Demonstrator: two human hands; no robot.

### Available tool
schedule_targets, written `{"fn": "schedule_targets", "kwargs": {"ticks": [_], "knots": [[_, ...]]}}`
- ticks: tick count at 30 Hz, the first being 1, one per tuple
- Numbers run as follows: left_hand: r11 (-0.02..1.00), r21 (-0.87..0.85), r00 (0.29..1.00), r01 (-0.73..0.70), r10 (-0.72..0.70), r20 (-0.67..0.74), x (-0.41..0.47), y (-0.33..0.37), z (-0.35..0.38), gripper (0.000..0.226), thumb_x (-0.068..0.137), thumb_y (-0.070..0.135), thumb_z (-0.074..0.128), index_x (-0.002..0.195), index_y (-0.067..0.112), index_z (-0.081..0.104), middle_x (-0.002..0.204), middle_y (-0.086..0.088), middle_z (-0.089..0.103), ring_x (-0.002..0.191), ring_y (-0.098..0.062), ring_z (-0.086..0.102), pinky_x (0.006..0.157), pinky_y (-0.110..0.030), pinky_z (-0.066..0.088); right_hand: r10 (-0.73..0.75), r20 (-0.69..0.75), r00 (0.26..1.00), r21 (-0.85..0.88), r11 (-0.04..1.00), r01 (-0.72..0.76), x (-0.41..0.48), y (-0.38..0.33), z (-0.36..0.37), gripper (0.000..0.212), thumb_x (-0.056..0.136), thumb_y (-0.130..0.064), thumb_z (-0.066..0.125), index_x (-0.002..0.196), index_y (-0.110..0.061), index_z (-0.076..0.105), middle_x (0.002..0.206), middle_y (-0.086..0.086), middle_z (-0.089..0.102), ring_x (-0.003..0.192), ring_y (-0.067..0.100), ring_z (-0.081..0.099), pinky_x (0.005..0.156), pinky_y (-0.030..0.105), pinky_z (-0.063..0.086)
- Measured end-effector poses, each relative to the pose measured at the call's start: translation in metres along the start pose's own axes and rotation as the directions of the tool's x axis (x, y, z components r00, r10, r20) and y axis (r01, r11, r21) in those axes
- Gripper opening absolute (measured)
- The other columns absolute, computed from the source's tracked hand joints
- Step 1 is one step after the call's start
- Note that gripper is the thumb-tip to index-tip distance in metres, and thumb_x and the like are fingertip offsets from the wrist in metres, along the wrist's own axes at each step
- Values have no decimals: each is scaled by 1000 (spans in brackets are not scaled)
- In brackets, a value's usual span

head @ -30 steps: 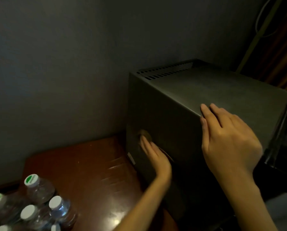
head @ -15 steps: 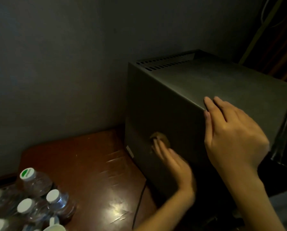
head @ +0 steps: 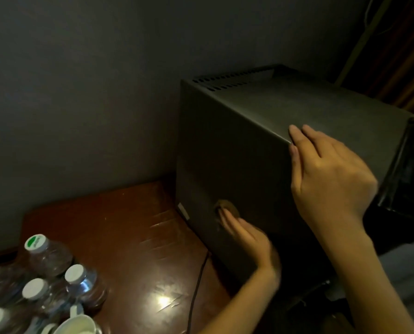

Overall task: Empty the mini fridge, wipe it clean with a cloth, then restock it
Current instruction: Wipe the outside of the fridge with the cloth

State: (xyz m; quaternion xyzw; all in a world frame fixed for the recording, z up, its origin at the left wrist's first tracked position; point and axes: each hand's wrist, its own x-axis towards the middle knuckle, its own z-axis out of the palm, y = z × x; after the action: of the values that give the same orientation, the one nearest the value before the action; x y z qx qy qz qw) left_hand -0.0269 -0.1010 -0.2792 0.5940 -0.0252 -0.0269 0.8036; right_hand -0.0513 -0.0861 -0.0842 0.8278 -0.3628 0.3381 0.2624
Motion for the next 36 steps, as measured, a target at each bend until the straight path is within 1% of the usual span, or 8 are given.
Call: {"fn": "schedule_targets", "kwargs": {"ticks": [3,7,14,18,20,23,26,36], "knots": [[977,-17,962,-213,212,172,-22,32,9,62,102,17,34,143,58,15,153,34,10,147,-6,13,119,-23,10,-4,-9,1000,-2,1000,4,0,0,0,39,106,-30,35,132,-12,56,127,12,63,112,28,62,86,39,49],[930,-95,919,-356,367,142,49,59,25,44,101,11,30,145,11,32,154,4,24,146,-23,21,119,-24,13,-19,-9,1000,-9,1000,19,0,1,1,39,106,-30,34,133,-11,55,128,12,62,112,28,62,86,39,50],[974,-114,980,198,-198,12,60,11,13,43,104,8,34,146,10,32,153,-15,30,141,-18,29,114,-15,17,-16,-14,1000,-5,1000,16,0,1,1,40,106,-30,33,133,-12,56,127,11,63,113,27,62,87,38,50],[967,87,961,-241,225,161,-17,12,-6,43,104,40,24,145,52,15,152,16,30,142,0,17,115,-15,12,-44,-13,999,-24,999,44,-2,4,1,39,107,-30,33,134,-12,55,128,12,62,114,28,61,89,38,49],[973,12,942,-232,222,250,-3,24,-3,42,104,35,26,143,48,20,152,35,14,146,-2,11,118,-20,9,-53,-18,998,-25,998,53,-2,5,1,39,106,-29,34,134,-11,55,128,12,62,113,28,62,88,38,49],[952,4,922,-305,294,251,82,34,12,43,100,19,31,143,21,27,155,9,19,148,-18,14,120,-27,9,-66,-17,998,-12,998,66,-3,6,1,39,106,-28,35,134,-10,54,128,14,62,114,29,61,90,39,48],[987,15,969,-162,156,193,177,47,29,48,102,19,30,146,3,29,155,-14,24,146,-29,19,121,-41,13,-58,-23,998,-3,998,58,-3,6,3,38,106,-27,35,134,-10,55,128,14,62,113,29,62,92,40,48],[966,55,965,252,-256,65,162,14,13,44,106,20,27,151,16,26,158,-4,22,145,-19,21,112,-25,16,-37,-89,995,-25,999,35,-1,2,5,34,105,-26,41,128,-11,61,122,13,66,108,28,65,86,37,51]]}}
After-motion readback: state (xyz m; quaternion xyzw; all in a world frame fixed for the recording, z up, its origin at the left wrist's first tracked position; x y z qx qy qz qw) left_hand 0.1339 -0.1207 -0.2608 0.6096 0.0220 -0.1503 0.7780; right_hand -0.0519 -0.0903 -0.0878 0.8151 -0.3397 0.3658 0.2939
